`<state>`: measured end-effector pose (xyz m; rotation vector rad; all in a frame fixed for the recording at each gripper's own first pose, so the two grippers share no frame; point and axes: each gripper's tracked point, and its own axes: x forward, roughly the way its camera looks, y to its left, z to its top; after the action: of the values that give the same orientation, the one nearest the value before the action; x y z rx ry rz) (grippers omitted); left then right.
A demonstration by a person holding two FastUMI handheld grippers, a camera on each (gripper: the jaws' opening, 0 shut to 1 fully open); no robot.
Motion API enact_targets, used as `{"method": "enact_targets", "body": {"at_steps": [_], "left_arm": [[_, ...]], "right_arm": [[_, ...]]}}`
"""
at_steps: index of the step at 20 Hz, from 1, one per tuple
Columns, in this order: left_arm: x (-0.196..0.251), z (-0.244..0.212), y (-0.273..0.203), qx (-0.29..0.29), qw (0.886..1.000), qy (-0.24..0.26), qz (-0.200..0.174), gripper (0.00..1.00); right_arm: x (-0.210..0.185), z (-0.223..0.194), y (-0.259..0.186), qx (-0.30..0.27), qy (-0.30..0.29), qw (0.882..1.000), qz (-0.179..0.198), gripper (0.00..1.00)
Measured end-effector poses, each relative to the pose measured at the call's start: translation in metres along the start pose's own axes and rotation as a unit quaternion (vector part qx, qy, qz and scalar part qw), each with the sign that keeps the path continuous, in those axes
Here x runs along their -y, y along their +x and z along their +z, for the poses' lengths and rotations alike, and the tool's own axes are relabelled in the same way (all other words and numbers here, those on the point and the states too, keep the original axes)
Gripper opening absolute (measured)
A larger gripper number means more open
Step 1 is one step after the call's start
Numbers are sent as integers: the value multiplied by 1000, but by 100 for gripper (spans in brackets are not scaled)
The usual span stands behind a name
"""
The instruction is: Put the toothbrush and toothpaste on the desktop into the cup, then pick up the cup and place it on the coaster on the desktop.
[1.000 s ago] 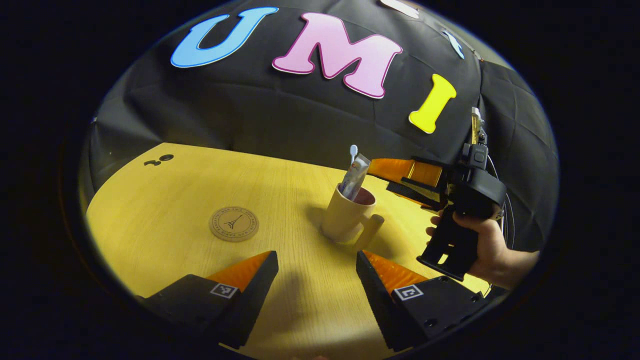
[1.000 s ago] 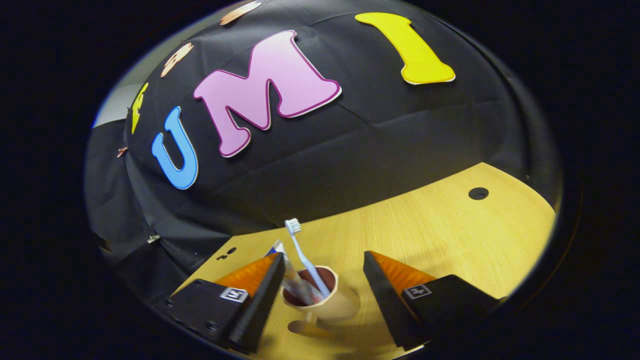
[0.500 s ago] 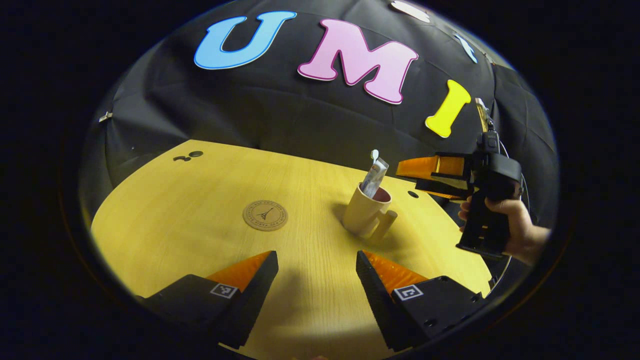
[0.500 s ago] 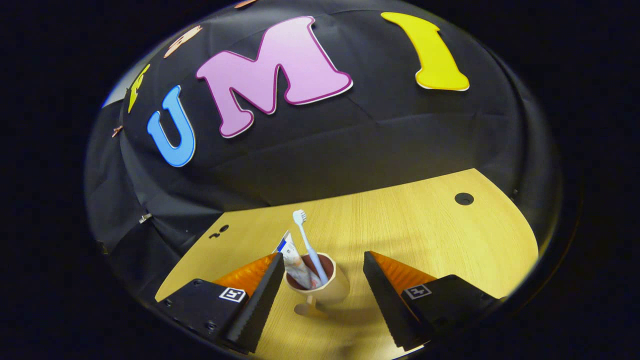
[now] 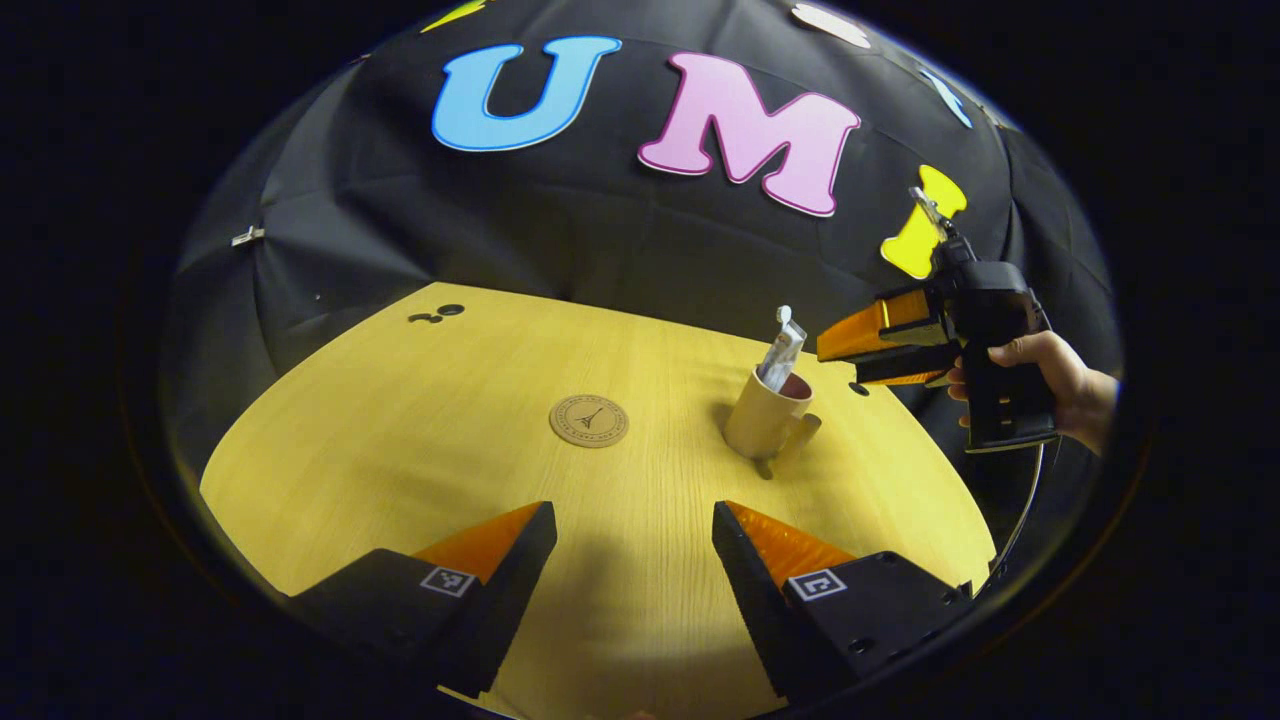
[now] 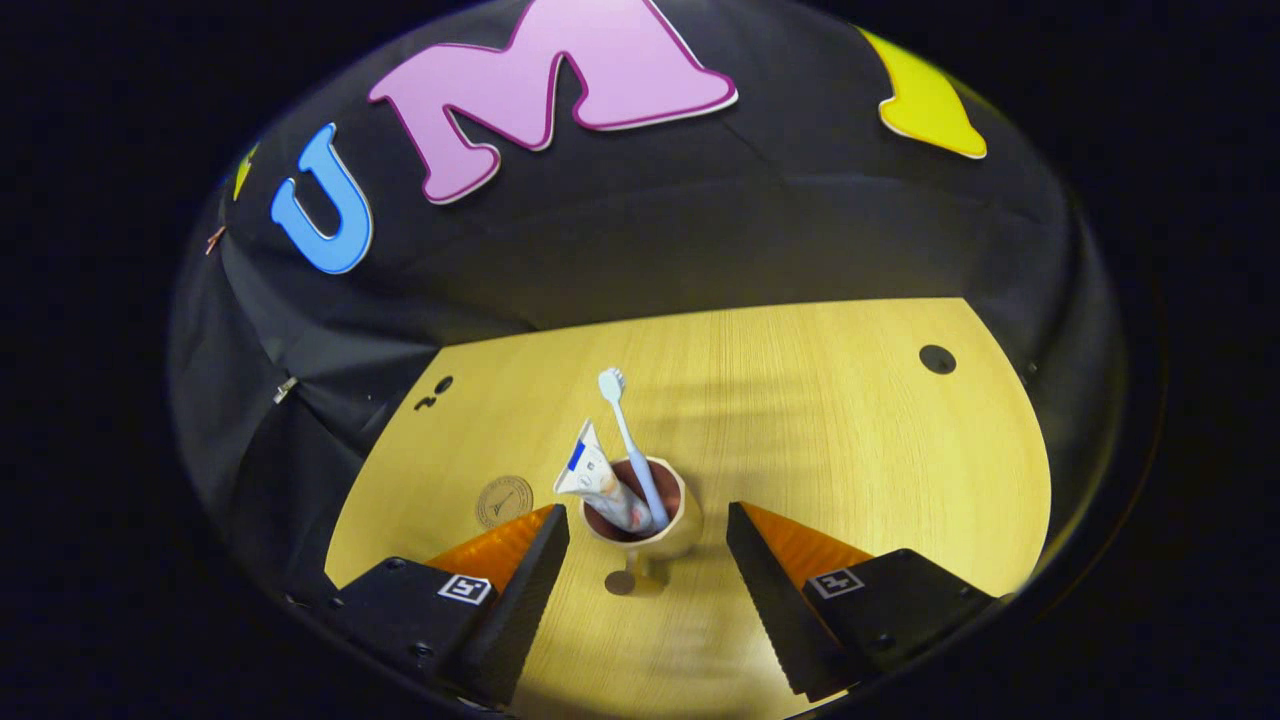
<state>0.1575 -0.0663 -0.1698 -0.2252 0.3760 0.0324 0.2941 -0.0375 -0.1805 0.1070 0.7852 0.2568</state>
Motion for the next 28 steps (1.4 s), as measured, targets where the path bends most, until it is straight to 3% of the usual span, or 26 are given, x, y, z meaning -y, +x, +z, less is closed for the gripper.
{"method": "enact_targets", "body": {"at_steps": [7, 12, 19, 25, 28], "left_arm": [[-23, -26, -30, -23, 999, -28, 23, 98], [-38, -32, -49, -38, 998, -37, 33, 97], [-91, -27, -62, -51, 997, -29, 42, 97], [-127, -35, -77, -62, 995, -38, 69, 96], [-129, -40, -84, -66, 995, -41, 68, 96]], "right_arm": [[-2, -45, 21, -113, -24, 993, -28, 98], [-8, -65, 43, -158, -23, 986, -50, 97], [-4, -80, 74, -213, -59, 970, -101, 98], [-7, -93, 86, -253, -40, 960, -109, 100], [-3, -95, 86, -259, -49, 958, -116, 88]]}}
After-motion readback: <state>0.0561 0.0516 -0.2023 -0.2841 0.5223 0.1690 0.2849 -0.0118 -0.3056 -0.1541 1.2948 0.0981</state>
